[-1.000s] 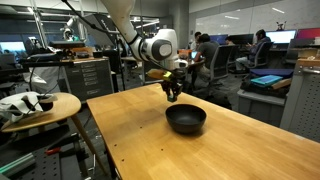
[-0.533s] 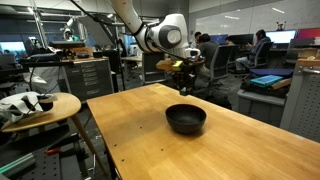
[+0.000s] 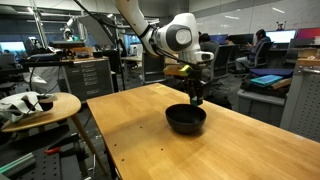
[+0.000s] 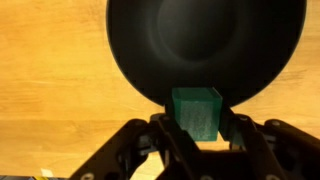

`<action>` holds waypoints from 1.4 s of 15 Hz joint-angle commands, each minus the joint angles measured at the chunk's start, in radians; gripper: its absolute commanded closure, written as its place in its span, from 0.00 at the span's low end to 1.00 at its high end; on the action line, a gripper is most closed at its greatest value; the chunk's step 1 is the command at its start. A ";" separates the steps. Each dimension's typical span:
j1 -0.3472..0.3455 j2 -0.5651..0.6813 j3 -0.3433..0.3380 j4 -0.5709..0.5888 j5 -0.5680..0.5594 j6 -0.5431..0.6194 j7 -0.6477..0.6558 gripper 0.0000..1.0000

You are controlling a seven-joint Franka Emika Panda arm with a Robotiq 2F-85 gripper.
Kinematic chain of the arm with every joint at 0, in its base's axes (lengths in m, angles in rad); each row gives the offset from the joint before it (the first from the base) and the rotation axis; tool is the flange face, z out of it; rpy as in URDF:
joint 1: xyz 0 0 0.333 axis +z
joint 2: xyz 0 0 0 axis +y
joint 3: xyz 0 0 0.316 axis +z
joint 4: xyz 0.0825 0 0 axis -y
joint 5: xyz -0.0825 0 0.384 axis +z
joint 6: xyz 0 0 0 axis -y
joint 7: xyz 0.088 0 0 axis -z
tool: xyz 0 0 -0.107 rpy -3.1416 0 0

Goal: Put the block in the bowl

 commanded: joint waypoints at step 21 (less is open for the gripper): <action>-0.050 -0.067 0.012 -0.146 0.014 0.020 0.044 0.00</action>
